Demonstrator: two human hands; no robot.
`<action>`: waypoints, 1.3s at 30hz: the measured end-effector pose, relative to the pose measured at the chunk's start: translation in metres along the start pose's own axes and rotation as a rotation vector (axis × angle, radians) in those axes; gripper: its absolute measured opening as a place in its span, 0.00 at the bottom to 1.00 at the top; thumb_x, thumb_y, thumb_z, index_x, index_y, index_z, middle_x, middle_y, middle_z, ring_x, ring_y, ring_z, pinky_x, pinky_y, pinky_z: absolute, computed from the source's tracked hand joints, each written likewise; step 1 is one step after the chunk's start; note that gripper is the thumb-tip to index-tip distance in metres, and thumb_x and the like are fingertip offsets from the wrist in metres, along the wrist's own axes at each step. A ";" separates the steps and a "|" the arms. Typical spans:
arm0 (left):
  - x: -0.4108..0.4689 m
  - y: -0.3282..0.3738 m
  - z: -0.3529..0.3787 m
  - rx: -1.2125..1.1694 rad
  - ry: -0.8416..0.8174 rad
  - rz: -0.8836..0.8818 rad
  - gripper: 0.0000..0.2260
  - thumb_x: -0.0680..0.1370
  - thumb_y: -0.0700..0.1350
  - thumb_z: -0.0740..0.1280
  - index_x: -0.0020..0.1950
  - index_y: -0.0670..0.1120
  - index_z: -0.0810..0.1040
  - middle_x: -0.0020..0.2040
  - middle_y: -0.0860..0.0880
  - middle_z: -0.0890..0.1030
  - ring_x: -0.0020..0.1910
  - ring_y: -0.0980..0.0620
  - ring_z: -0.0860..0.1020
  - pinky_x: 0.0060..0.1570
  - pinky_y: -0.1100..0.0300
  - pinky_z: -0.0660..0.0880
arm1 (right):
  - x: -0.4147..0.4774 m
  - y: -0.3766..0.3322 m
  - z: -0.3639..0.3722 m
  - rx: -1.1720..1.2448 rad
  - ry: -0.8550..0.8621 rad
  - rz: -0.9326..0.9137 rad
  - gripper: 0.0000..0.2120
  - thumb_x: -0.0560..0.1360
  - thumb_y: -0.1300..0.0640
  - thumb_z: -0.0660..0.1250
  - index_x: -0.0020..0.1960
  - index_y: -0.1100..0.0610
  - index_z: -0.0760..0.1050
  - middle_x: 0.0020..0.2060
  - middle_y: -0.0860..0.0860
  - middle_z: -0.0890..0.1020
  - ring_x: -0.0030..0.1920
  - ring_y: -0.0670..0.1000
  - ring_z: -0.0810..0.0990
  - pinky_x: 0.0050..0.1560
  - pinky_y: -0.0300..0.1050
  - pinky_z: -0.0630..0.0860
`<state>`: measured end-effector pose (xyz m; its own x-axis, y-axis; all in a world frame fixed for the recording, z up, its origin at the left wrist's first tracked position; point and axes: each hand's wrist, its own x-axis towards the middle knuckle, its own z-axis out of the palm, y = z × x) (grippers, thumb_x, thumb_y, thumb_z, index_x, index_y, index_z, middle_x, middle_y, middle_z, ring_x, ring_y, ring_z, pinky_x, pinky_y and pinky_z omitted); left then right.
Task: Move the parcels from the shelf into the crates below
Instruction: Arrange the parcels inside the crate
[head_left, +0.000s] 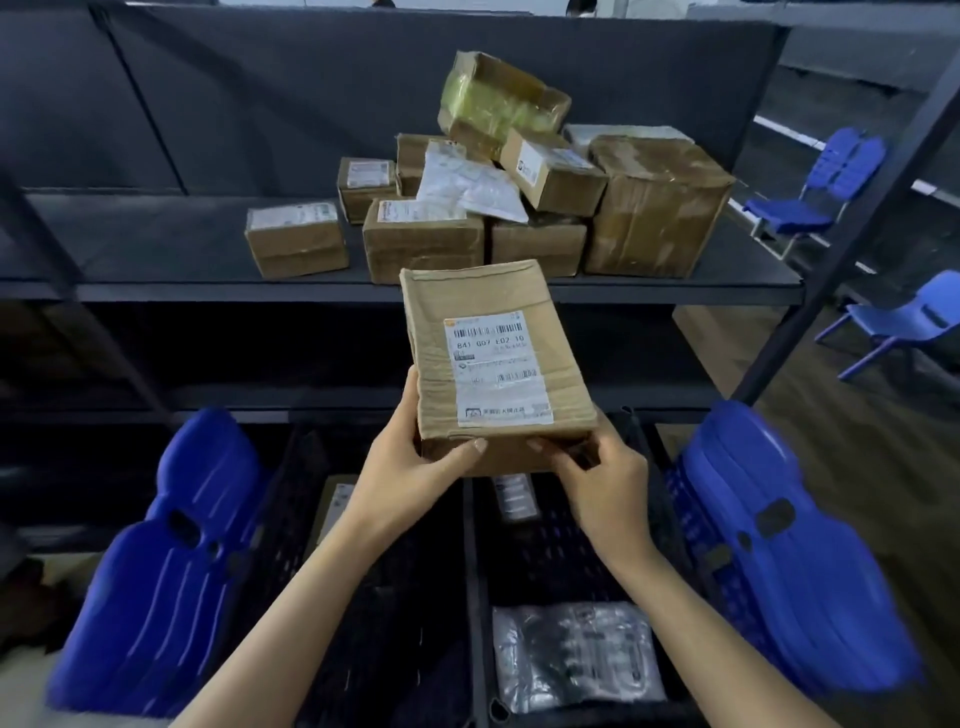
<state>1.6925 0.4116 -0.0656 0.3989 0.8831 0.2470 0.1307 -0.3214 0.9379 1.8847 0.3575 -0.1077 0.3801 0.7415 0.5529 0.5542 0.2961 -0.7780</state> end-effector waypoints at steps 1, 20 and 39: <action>0.001 0.001 -0.002 -0.073 -0.017 -0.028 0.29 0.70 0.56 0.69 0.71 0.59 0.67 0.62 0.61 0.79 0.62 0.60 0.76 0.59 0.63 0.73 | -0.002 0.000 0.001 0.011 -0.001 -0.004 0.23 0.70 0.47 0.71 0.64 0.47 0.73 0.48 0.26 0.79 0.48 0.31 0.79 0.46 0.23 0.71; -0.021 -0.021 0.013 -0.329 0.217 -0.255 0.22 0.79 0.42 0.64 0.73 0.48 0.67 0.65 0.50 0.78 0.64 0.52 0.76 0.65 0.51 0.73 | 0.001 -0.001 -0.003 0.167 -0.343 0.438 0.15 0.77 0.51 0.66 0.63 0.51 0.77 0.48 0.38 0.84 0.51 0.38 0.82 0.51 0.34 0.78; -0.035 -0.105 -0.015 -0.143 0.289 -0.525 0.07 0.80 0.43 0.63 0.52 0.50 0.80 0.45 0.50 0.86 0.47 0.49 0.84 0.49 0.49 0.80 | -0.039 0.035 0.068 0.006 -0.456 0.603 0.17 0.77 0.53 0.66 0.43 0.68 0.80 0.37 0.62 0.84 0.39 0.56 0.82 0.37 0.47 0.72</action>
<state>1.6510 0.4196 -0.1687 0.0500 0.9743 -0.2196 0.1119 0.2130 0.9706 1.8388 0.3803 -0.1768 0.2714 0.9513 -0.1465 0.3429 -0.2378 -0.9088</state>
